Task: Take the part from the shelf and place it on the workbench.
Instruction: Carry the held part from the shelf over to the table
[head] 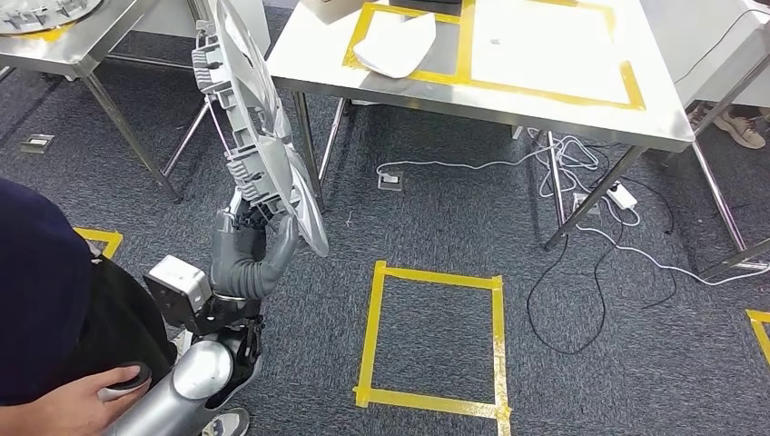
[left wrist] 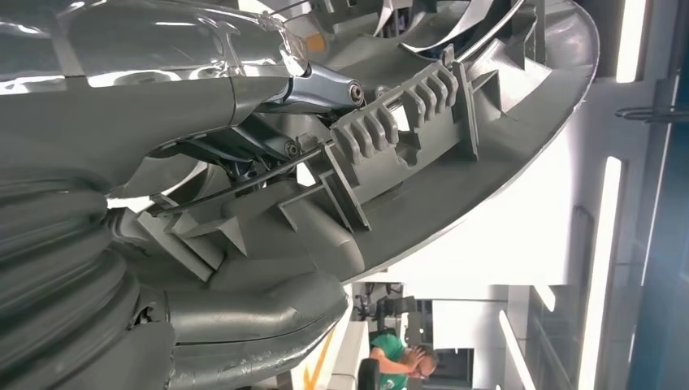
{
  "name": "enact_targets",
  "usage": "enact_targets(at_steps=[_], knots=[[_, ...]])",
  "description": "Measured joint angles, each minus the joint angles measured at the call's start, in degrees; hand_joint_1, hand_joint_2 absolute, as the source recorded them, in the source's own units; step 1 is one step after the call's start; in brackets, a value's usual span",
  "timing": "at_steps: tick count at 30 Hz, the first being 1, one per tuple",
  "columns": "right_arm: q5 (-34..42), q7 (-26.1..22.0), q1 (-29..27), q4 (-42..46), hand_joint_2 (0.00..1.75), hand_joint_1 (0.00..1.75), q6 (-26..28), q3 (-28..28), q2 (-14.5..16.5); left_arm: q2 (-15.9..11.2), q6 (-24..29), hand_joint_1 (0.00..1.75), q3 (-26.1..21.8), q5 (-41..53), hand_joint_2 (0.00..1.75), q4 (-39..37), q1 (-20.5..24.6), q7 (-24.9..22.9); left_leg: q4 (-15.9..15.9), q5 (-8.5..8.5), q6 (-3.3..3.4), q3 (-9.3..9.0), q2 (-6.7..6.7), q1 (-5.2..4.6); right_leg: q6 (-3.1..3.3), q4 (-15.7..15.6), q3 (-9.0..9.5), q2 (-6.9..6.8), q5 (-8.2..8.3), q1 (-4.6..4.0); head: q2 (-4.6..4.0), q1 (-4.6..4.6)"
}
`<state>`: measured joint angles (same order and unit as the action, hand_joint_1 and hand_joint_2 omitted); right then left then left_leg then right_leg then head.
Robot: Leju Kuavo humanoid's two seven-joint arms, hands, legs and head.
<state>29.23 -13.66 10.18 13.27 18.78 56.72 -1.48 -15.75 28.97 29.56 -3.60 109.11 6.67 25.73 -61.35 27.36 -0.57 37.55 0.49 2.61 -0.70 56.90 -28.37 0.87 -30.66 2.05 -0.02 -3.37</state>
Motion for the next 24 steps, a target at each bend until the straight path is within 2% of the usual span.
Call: enact_targets(at_steps=[2, 4, 5, 6, 7, 9, 10, 11, 18, 24], knots=[[0.03, 0.0, 0.08, 0.0, 0.0, 0.0, 0.01, 0.0, 0.02, 0.01, 0.01, 1.75, 0.02, 0.23, 1.75, 0.0, 0.02, -0.04, 0.0, 0.05, 0.19, -0.01, 0.14, -0.19, 0.54, -0.11, 0.05, 0.0, -0.12, 0.04, 0.0, 0.0], [0.12, 0.0, 0.16, 0.01, 0.0, 0.0, 0.02, 0.0, 0.02, 0.01, 0.02, 1.75, 0.04, 0.43, 1.75, 0.0, 0.03, -0.14, 0.0, 0.04, 0.42, 0.01, 0.19, -0.5, 1.68, -0.57, 0.31, 0.0, -0.77, 0.1, 0.0, -0.03], [0.16, 0.0, 0.17, 0.02, 0.0, 0.0, 0.03, 0.0, 0.02, 0.01, 0.02, 1.75, 0.07, 0.51, 1.75, 0.0, 0.05, -0.2, 0.0, 0.02, 0.51, -0.01, 0.19, -0.62, 1.83, -0.79, 0.45, 0.0, -0.99, 0.14, 0.0, -0.04], [0.19, 0.0, 0.17, 0.03, 0.0, 0.0, 0.03, 0.0, 0.04, 0.01, 0.02, 1.75, 0.1, 0.59, 1.75, 0.0, 0.07, -0.23, -0.01, 0.0, 0.55, -0.02, 0.19, -0.7, 1.4, -1.0, 0.58, 0.0, -1.13, 0.2, 0.0, -0.04], [0.2, 0.0, 0.17, 0.03, 0.0, 0.0, 0.02, 0.0, 0.05, 0.01, 0.02, 1.75, 0.14, 0.66, 1.75, 0.0, 0.1, -0.26, -0.01, -0.02, 0.57, -0.04, 0.19, -0.73, 0.3, -1.12, 0.64, 0.0, -1.02, 0.3, 0.0, -0.05], [0.24, 0.0, 0.2, 0.04, 0.0, 0.0, 0.02, 0.0, 0.06, 0.01, 0.02, 1.75, 0.23, 0.72, 1.75, 0.0, 0.14, -0.31, -0.02, -0.06, 0.59, -0.04, 0.19, -0.73, -2.46, -1.41, 0.76, 0.0, -0.84, 0.52, 0.0, -0.04], [0.25, 0.0, 0.21, 0.04, 0.0, 0.0, 0.02, 0.0, 0.05, 0.01, 0.02, 1.75, 0.27, 0.72, 1.75, 0.0, 0.15, -0.33, -0.02, -0.1, 0.56, -0.06, 0.18, -0.72, -3.38, -1.5, 0.79, 0.0, -0.78, 0.59, 0.0, -0.05], [0.26, 0.0, 0.21, 0.04, 0.0, 0.0, 0.02, 0.0, 0.05, 0.01, 0.02, 1.75, 0.32, 0.72, 1.75, 0.0, 0.15, -0.34, 0.01, -0.14, 0.51, -0.09, 0.18, -0.7, -3.88, -1.52, 0.8, 0.0, -0.78, 0.62, 0.0, -0.05], [-0.3, 0.61, 0.51, 0.04, 0.0, 0.0, -0.06, 0.0, 0.04, 0.01, 0.02, 1.75, 0.54, 0.61, 1.75, 0.01, 0.35, -0.45, 0.51, -0.48, 0.0, -0.46, 0.18, -0.56, -3.96, -1.38, 0.81, 0.01, -0.77, 0.54, 0.0, -0.06], [-0.73, 1.13, 0.79, 0.06, 0.0, 0.0, -0.07, 0.0, 0.05, -0.01, 0.32, 1.75, 0.55, 0.13, 1.75, 0.02, 0.41, -0.98, 0.73, -0.53, -0.08, -0.56, 0.15, -0.53, -3.87, -1.34, 0.82, 0.01, -0.82, 0.52, 0.0, -0.06]])
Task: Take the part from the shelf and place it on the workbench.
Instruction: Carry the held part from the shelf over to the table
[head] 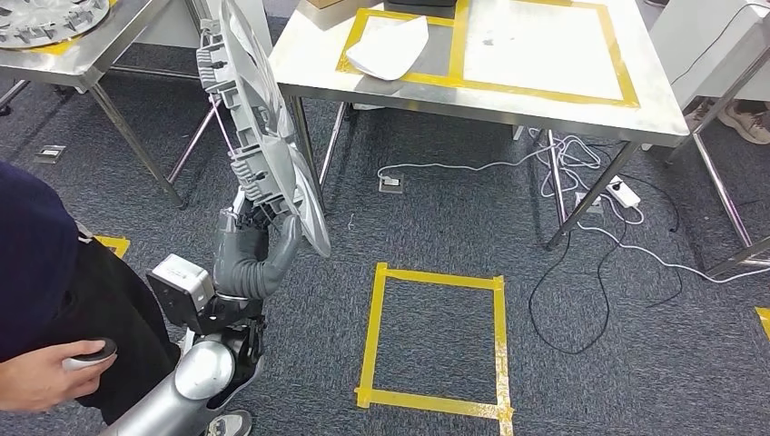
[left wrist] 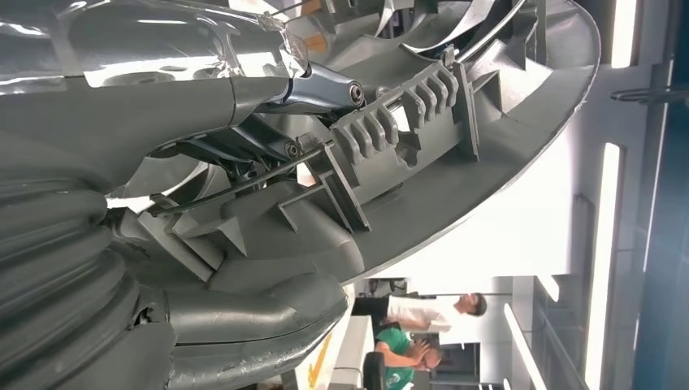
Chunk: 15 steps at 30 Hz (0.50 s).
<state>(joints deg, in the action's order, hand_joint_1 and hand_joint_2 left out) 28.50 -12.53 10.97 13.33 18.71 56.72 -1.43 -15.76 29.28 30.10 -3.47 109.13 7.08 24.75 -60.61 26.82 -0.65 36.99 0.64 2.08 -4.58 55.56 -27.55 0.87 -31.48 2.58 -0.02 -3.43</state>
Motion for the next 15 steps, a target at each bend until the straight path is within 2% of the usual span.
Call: enact_targets(at_steps=[8, 11, 13, 14, 15], knots=[[-0.22, 0.04, 0.15, 0.01, 0.0, 0.0, 0.02, 0.0, 0.01, -0.02, 0.05, 1.75, -0.02, -0.16, 1.75, 0.12, 0.01, -0.35, 0.02, 0.04, 0.0, -0.01, -0.08, -0.12, 0.04, -0.09, 0.0, -0.01, -0.01, 0.0, 0.0, 0.0], [-0.21, 0.05, 0.19, 0.03, 0.0, 0.0, 0.02, 0.0, 0.07, -0.12, 0.05, 1.75, -0.03, -0.19, 1.75, 0.16, 0.1, -0.51, -0.17, 0.3, 0.37, 0.01, -0.1, -0.51, -0.26, -0.51, 0.06, -0.01, 0.15, 0.15, 0.0, -0.03], [-0.19, 0.06, 0.25, 0.04, 0.0, 0.0, 0.02, 0.0, 0.1, -0.19, 0.05, 1.75, -0.03, -0.23, 1.75, 0.27, 0.19, -0.76, 0.55, 0.2, 0.79, -0.48, -0.21, -0.38, -0.45, -0.57, 0.28, -0.05, -0.04, 0.19, 0.0, 0.03], [-0.17, 0.07, 0.28, 0.04, 0.0, 0.0, 0.01, 0.0, 0.1, -0.2, 0.04, 1.75, -0.03, -0.26, 1.75, 0.34, 0.25, -0.89, 1.03, 0.11, 1.02, -0.85, -0.36, -0.27, -0.41, 0.4, -0.06, -0.18, -0.65, 0.13, 0.0, 0.11], [-0.16, 0.07, 0.28, 0.05, 0.0, 0.0, 0.01, 0.0, 0.1, -0.23, 0.04, 1.75, -0.04, -0.28, 1.75, 0.42, 0.32, -0.98, 1.46, 0.03, 1.24, -1.24, -0.52, -0.18, -0.3, 2.63, -1.06, -0.31, -1.79, 0.05, 0.0, 0.21]])
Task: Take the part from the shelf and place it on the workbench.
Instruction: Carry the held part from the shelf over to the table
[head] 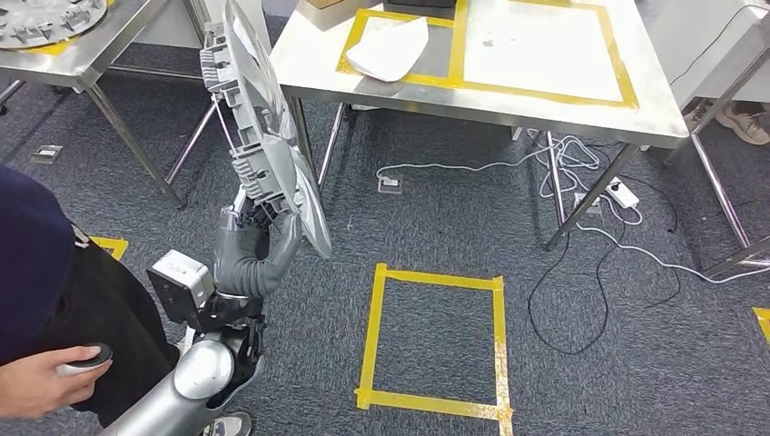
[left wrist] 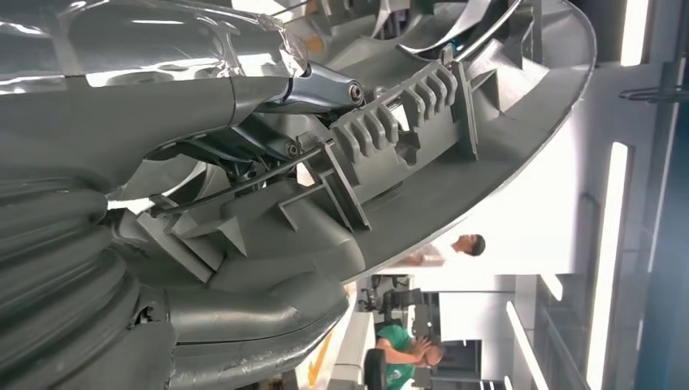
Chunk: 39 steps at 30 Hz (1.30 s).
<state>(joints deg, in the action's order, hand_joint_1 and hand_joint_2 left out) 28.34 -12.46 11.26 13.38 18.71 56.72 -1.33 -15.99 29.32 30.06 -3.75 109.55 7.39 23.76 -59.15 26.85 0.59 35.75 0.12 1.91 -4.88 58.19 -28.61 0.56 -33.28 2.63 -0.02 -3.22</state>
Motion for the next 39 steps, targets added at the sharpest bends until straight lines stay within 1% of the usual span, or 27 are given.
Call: enact_targets(at_steps=[3, 4, 5, 6, 8, 9, 10, 13, 15, 16, 18, 19, 20, 21, 22, 23, 24, 25, 28, 30, 31, 33, 34, 35, 36, 38, 39], knots=[[0.01, 0.02, -0.29, 0.0, 0.0, 0.0, -0.09, 0.01, 0.04, -0.05, -0.01, 1.75, 0.01, -0.05, 1.75, 0.02, 0.17, -0.11, 0.25, 0.26, 0.41, -0.52, -0.27, -0.31, 0.49, 11.64, -6.56, -0.22, -4.49, -0.22, 0.0, 0.15], [0.01, 0.03, -0.42, -0.01, 0.0, 0.0, -0.13, 0.02, 0.05, -0.05, -0.02, 1.75, 0.04, -0.09, 1.75, -0.03, 0.18, -0.15, 0.24, 0.44, 0.43, -0.73, -0.24, -0.48, 0.69, 13.85, -8.18, -0.23, -4.53, -0.3, 0.0, 0.15], [0.01, 0.04, -0.48, -0.01, 0.0, 0.0, -0.16, 0.02, 0.04, -0.06, -0.02, 1.75, 0.06, -0.17, 1.75, -0.08, 0.17, -0.2, 0.23, 0.64, 0.38, -1.01, -0.17, -0.62, 0.97, 13.91, -8.79, -0.24, -3.31, -0.42, 0.0, 0.15], [0.01, 0.04, -0.5, -0.02, 0.0, 0.0, -0.18, 0.01, -0.02, -0.07, -0.02, 1.75, 0.08, -0.28, 1.75, -0.12, 0.16, -0.19, 0.23, 0.87, 0.24, -1.38, -0.08, -0.73, 1.38, 11.72, -8.33, -0.25, -0.99, -0.59, 0.0, 0.15], [0.01, 0.04, -0.49, -0.02, 0.0, 0.0, -0.19, 0.0, -0.25, -0.06, -0.01, 1.75, 0.1, -0.54, 1.75, -0.17, 0.17, 0.06, 0.21, 1.31, -0.19, -1.95, 0.05, -0.91, 2.48, 4.49, -5.99, -0.39, 3.85, -1.12, 0.0, 0.15], [0.05, 0.03, -0.53, -0.02, 0.0, 0.0, -0.19, 0.0, -0.4, -0.06, -0.01, 1.75, 0.1, -0.63, 1.75, -0.2, 0.15, 0.32, 0.19, 1.44, -0.49, -2.02, 0.12, -0.94, 2.96, 1.61, -4.99, -0.48, 5.08, -1.41, 0.0, 0.13], [0.19, -0.05, -0.61, -0.02, 0.0, 0.0, -0.2, 0.0, -0.53, -0.05, -0.03, 1.75, 0.12, -0.68, 1.75, -0.24, 0.09, 0.59, 0.21, 1.51, -0.83, -1.99, 0.17, -0.91, 3.32, 0.01, -4.45, -0.53, 5.44, -1.69, 0.0, 0.1], [1.25, -1.07, -1.36, -0.04, 0.0, 0.0, -0.27, -0.04, -0.9, 0.25, -0.22, 1.75, 0.38, -0.09, 1.75, -0.36, -0.14, 0.98, 0.6, 1.65, -1.93, -2.14, 0.24, -0.65, 4.05, -1.15, -3.89, -0.51, 5.17, -1.98, 0.0, 0.05], [2.0, -2.07, -2.02, -0.07, 0.0, 0.0, -0.44, -0.11, -1.2, 0.84, -0.34, 1.75, 0.74, 1.0, 1.75, -0.64, -0.08, 1.24, -1.35, 2.98, -2.38, -1.3, 0.15, -0.56, 4.64, -2.16, -3.03, -0.59, 5.4, -1.78, 0.0, -0.14], [2.28, -2.4, -2.25, -0.09, 0.0, 0.0, -0.57, -0.14, -1.33, 1.19, -0.36, 1.75, 0.94, 1.53, 1.75, -0.83, -0.01, 1.45, -4.06, 4.31, -2.5, 0.11, 0.09, -0.49, 4.88, -2.5, -2.61, -0.62, 5.42, -1.69, 0.0, -0.27], [2.53, -2.71, -2.59, -0.11, 0.0, 0.0, -0.88, -0.17, -1.54, 1.75, -0.34, 1.75, 1.39, 2.1, 1.75, -1.23, 0.08, 1.8, -11.34, 6.97, -2.71, 4.25, 0.08, -0.45, 5.16, -2.58, -2.1, -0.54, 5.03, -1.7, 0.0, -0.4], [2.59, -2.76, -2.79, -0.12, 0.0, 0.0, -1.03, -0.17, -1.58, 1.95, -0.34, 1.75, 1.61, 2.19, 1.75, -1.47, 0.06, 1.87, -13.83, 7.24, -2.86, 5.96, 0.05, -0.4, 5.16, -2.52, -1.82, -0.42, 4.72, -1.67, 0.0, -0.41], [2.6, -2.8, -2.97, -0.13, 0.0, 0.0, -1.16, -0.17, -1.61, 2.1, -0.32, 1.75, 1.83, 2.2, 1.75, -1.73, 0.04, 1.9, -14.41, 6.33, -3.0, 6.78, -0.01, -0.32, 5.06, -2.42, -1.48, -0.26, 4.35, -1.6, 0.0, -0.4], [2.54, -2.82, -3.1, -0.13, 0.0, 0.0, -1.27, -0.17, -1.64, 2.24, -0.26, 1.75, 2.04, 2.2, 1.75, -2.01, 0.02, 1.92, -12.74, 4.26, -3.15, 6.45, -0.1, -0.21, 4.84, -2.22, -1.08, -0.05, 3.88, -1.48, 0.0, -0.41], [2.45, -2.82, -3.16, -0.13, 0.0, 0.0, -1.34, -0.17, -1.67, 2.35, -0.17, 1.75, 2.19, 2.2, 1.75, -2.24, 0.02, 1.97, -9.38, 1.65, -3.33, 5.23, -0.25, -0.05, 4.53, -1.91, -0.64, 0.18, 3.29, -1.32, 0.0, -0.41], [2.37, -2.82, -3.15, -0.14, 0.0, 0.0, -1.38, -0.17, -1.79, 2.44, -0.09, 1.75, 2.31, 2.2, 1.75, -2.46, 0.03, 2.02, -6.3, -0.1, -3.54, 3.83, -0.42, 0.01, 4.11, -1.59, -0.38, 0.41, 2.67, -1.25, 0.0, -0.43], [2.28, -2.82, -3.06, -0.14, 0.0, 0.0, -1.39, -0.17, -1.94, 2.54, -0.03, 1.75, 2.41, 2.22, 1.75, -2.6, 0.04, 2.12, -3.59, -0.89, -3.49, 2.57, -0.57, 0.04, 3.66, -1.13, -0.27, 0.62, 2.08, -1.27, 0.0, -0.51], [2.25, -2.82, -2.94, -0.15, 0.0, 0.0, -1.41, -0.17, -2.09, 2.63, 0.0, 1.75, 2.5, 2.25, 1.75, -2.72, 0.01, 2.2, -2.25, -0.74, -3.17, 1.91, -0.67, 0.01, 3.26, -0.85, -0.29, 0.76, 1.65, -1.35, 0.0, -0.47], [2.09, -2.81, -2.73, -0.14, 0.0, 0.0, -1.6, -0.17, -2.31, 2.9, 0.09, 1.75, 2.69, 2.3, 1.75, -2.94, -0.17, 2.24, -2.02, 0.73, -1.42, 1.51, -0.56, -0.23, 2.54, -0.86, -0.12, 0.77, 0.98, -1.37, 0.0, -0.3], [1.88, -2.74, -2.59, -0.13, 0.0, 0.0, -1.73, -0.17, -2.33, 3.04, 0.16, 1.75, 2.73, 2.32, 1.75, -2.98, -0.09, 2.27, -1.97, 1.22, -0.62, 0.9, -0.5, -0.28, 2.19, 1.24, -0.84, 0.3, -0.23, -1.26, 0.0, -0.22], [1.78, -2.65, -2.47, -0.13, 0.0, 0.0, -1.77, -0.17, -2.33, 3.09, 0.16, 1.75, 2.73, 2.35, 1.75, -2.96, -0.02, 2.34, -1.93, 1.48, -0.28, 0.54, -0.52, -0.34, 2.05, 4.26, -2.4, 0.02, -1.49, -1.23, 0.0, -0.14], [1.65, -2.48, -2.32, -0.13, 0.0, 0.0, -1.82, -0.17, -2.33, 3.15, 0.16, 1.75, 2.76, 2.42, 1.75, -2.95, 0.04, 2.45, -1.92, 2.05, 0.25, -0.06, -0.55, -0.68, 2.04, 12.56, -7.43, -0.28, -4.09, -1.3, 0.0, -0.03], [1.56, -2.38, -2.34, -0.13, 0.0, 0.0, -1.91, -0.17, -2.33, 3.16, 0.16, 1.75, 2.79, 2.44, 1.75, -2.96, 0.03, 2.46, -1.92, 2.36, 0.41, -0.41, -0.51, -0.89, 2.22, 15.75, -9.74, -0.31, -4.52, -1.42, 0.0, -0.02], [1.36, -2.21, -2.38, -0.13, 0.0, 0.0, -2.03, -0.16, -2.32, 3.15, 0.18, 1.75, 2.81, 2.48, 1.75, -2.97, 0.01, 2.4, -1.92, 2.69, 0.54, -0.83, -0.42, -1.11, 2.59, 16.98, -11.14, -0.3, -3.75, -1.65, 0.0, 0.0], [1.02, -1.92, -2.37, -0.13, 0.0, 0.0, -2.17, -0.15, -2.31, 3.14, 0.23, 1.75, 2.82, 2.6, 1.75, -2.95, 0.04, 2.26, -1.9, 3.01, 0.62, -1.3, -0.33, -1.33, 3.17, 16.04, -11.53, -0.29, -1.81, -2.01, 0.0, 0.01], [0.1, -1.04, -2.09, -0.13, 0.0, 0.0, -2.37, -0.13, -2.34, 3.03, 0.38, 1.75, 2.8, 3.14, 1.75, -2.64, 0.33, 1.56, -1.81, 3.58, 0.73, -2.13, -0.14, -1.66, 5.15, 9.31, -9.99, -0.25, 3.67, -3.2, 0.0, 0.03], [-0.31, -0.57, -1.9, -0.12, 0.0, 0.0, -2.41, -0.13, -2.39, 2.91, 0.45, 1.75, 2.78, 3.51, 1.75, -2.32, 0.58, 0.94, -1.75, 3.77, 0.69, -2.32, -0.03, -1.75, 6.19, 6.01, -9.0, -0.29, 5.61, -3.74, 0.0, -0.1]])
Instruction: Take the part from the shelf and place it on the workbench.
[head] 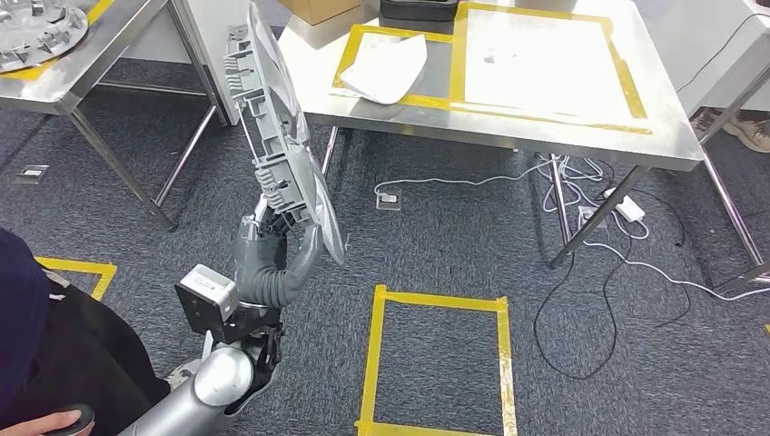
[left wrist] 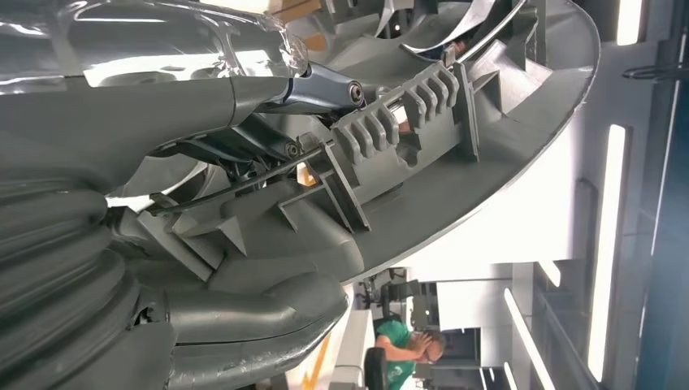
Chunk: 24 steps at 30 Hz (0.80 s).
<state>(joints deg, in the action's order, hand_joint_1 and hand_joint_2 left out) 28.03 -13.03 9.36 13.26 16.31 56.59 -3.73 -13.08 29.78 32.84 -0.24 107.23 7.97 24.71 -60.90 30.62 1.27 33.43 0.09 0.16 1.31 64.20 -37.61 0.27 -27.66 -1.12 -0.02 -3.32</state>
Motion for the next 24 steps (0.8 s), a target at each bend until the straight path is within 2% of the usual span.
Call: enact_targets(at_steps=[1, 2, 4, 6, 7, 9, 10, 11, 12, 14, 15, 16, 17, 19, 21, 22, 24], knots=[[-0.27, 0.34, 0.23, 0.01, 0.0, 0.0, -0.01, 0.01, -0.05, -0.2, 0.03, 1.75, -0.04, 0.37, 1.75, 0.39, 0.28, -0.79, 0.07, 0.12, -0.16, -0.06, 0.07, 0.07, 0.85, -2.38, 0.78, -0.03, 0.97, -0.51, 0.0, -0.03], [-0.41, 0.58, 0.49, 0.03, 0.0, 0.0, -0.01, 0.01, -0.1, -0.42, 0.04, 1.75, -0.13, 0.66, 1.75, 0.8, 0.56, -1.68, 0.18, 0.18, -0.39, -0.04, 0.11, 0.2, 1.44, -3.43, 1.23, -0.07, 0.96, -0.82, 0.0, -0.05], [-0.44, 0.75, 0.97, 0.08, 0.0, 0.0, -0.01, 0.02, -0.05, -0.79, -0.01, 1.75, -0.43, 0.98, 1.75, 1.55, 1.12, -3.27, 0.64, 0.29, -0.91, -0.2, 0.11, 0.29, 1.84, -5.01, 2.08, -0.15, 0.73, -0.85, 0.0, 0.05], [-0.38, 0.75, 1.23, 0.15, 0.0, 0.0, 0.0, 0.01, 0.14, -1.09, -0.15, 1.75, -0.76, 1.05, 1.75, 2.03, 1.71, -4.07, 0.06, 0.94, -1.28, -0.14, 0.09, 0.2, 1.62, -7.35, 3.65, -0.28, 0.97, -0.38, 0.0, -0.1], [-0.37, 0.72, 1.3, 0.19, 0.0, 0.0, 0.01, 0.01, 0.27, -1.24, -0.24, 1.75, -0.86, 1.1, 1.75, 2.16, 2.1, -4.18, -1.62, 1.88, -1.47, 0.64, 0.11, 0.2, 1.37, -8.39, 4.47, -0.34, 1.14, -0.09, 0.0, -0.21], [-0.35, 0.68, 1.31, 0.24, 0.0, 0.0, -0.01, -0.01, 0.64, -1.56, -0.39, 1.75, -0.95, 1.29, 1.75, 2.24, 2.78, -4.24, -7.68, 4.4, -1.96, 4.08, 0.23, 0.39, 1.02, -9.0, 5.36, -0.35, 0.91, 0.15, 0.0, -0.37], [-0.37, 0.68, 1.25, 0.24, 0.0, 0.0, -0.03, 0.0, 0.82, -1.68, -0.43, 1.75, -0.97, 1.37, 1.75, 2.25, 2.93, -4.28, -10.52, 5.05, -2.28, 5.97, 0.28, 0.49, 0.81, -8.95, 5.69, -0.31, 0.59, 0.34, 0.0, -0.37], [-0.39, 0.68, 1.15, 0.25, 0.0, 0.0, -0.08, 0.01, 1.04, -1.8, -0.46, 1.75, -0.99, 1.41, 1.75, 2.24, 2.96, -4.34, -12.01, 4.67, -2.67, 7.28, 0.27, 0.62, 0.53, -8.81, 6.04, -0.24, 0.16, 0.59, 0.0, -0.38], [-0.4, 0.68, 1.04, 0.25, 0.0, 0.0, -0.13, 0.01, 1.2, -1.91, -0.46, 1.75, -1.01, 1.42, 1.75, 2.23, 2.96, -4.41, -11.51, 3.04, -3.12, 7.63, 0.18, 0.82, 0.18, -8.54, 6.42, -0.13, -0.34, 0.91, 0.0, -0.37], [-0.43, 0.68, 0.92, 0.25, 0.0, 0.0, -0.21, 0.02, 1.42, -2.08, -0.46, 1.75, -1.08, 1.43, 1.75, 2.23, 3.07, -4.47, -6.14, -1.7, -4.29, 5.88, -0.27, 1.35, -0.75, -7.5, 7.1, 0.12, -1.73, 1.57, 0.0, -0.37], [-0.43, 0.68, 0.97, 0.24, 0.0, 0.0, -0.21, 0.01, 1.39, -2.14, -0.47, 1.75, -1.11, 1.44, 1.75, 2.23, 3.18, -4.45, -3.41, -3.1, -4.72, 4.71, -0.56, 1.51, -1.31, -6.69, 7.18, 0.26, -2.52, 1.73, 0.0, -0.51], [-0.43, 0.68, 1.03, 0.24, 0.0, 0.0, -0.21, 0.01, 1.35, -2.18, -0.48, 1.75, -1.13, 1.46, 1.75, 2.26, 3.28, -4.44, -1.68, -3.43, -4.56, 3.9, -0.77, 1.57, -1.75, -5.99, 7.08, 0.36, -3.1, 1.76, 0.0, -0.64], [-0.44, 0.68, 1.07, 0.24, 0.0, 0.0, -0.23, 0.01, 1.34, -2.23, -0.49, 1.75, -1.15, 1.48, 1.75, 2.29, 3.34, -4.45, -1.12, -2.86, -4.12, 3.55, -0.89, 1.48, -2.06, -5.53, 6.94, 0.41, -3.49, 1.69, 0.0, -0.57], [-0.44, 0.68, 1.08, 0.25, 0.0, 0.0, -0.3, 0.02, 1.42, -2.31, -0.48, 1.75, -1.22, 1.51, 1.75, 2.37, 3.36, -4.52, -0.96, -2.07, -2.66, 3.38, -0.83, 1.39, -2.28, -5.25, 6.77, 0.41, -3.78, 1.66, 0.0, -0.33], [-0.45, 0.68, 1.1, 0.25, 0.0, 0.0, -0.36, 0.03, 1.5, -2.39, -0.45, 1.75, -1.33, 1.52, 1.75, 2.45, 3.41, -4.52, -0.85, -1.69, -1.86, 2.98, -0.76, 1.39, -2.61, -4.13, 6.45, 0.19, -4.58, 1.75, 0.0, -0.1], [-0.45, 0.68, 1.18, 0.26, 0.0, 0.0, -0.37, 0.03, 1.51, -2.43, -0.46, 1.75, -1.37, 1.53, 1.75, 2.54, 3.48, -4.5, -0.79, -1.48, -1.51, 2.66, -0.76, 1.42, -2.82, -2.0, 5.43, 0.05, -5.58, 1.78, 0.0, -0.04], [-0.45, 0.68, 1.3, 0.26, 0.0, 0.0, -0.37, 0.04, 1.52, -2.47, -0.47, 1.75, -1.39, 1.55, 1.75, 2.69, 3.58, -4.46, -0.72, -0.97, -1.05, 2.01, -0.84, 1.26, -3.04, 5.56, 1.16, -0.17, -8.28, 1.78, 0.0, 0.05]])
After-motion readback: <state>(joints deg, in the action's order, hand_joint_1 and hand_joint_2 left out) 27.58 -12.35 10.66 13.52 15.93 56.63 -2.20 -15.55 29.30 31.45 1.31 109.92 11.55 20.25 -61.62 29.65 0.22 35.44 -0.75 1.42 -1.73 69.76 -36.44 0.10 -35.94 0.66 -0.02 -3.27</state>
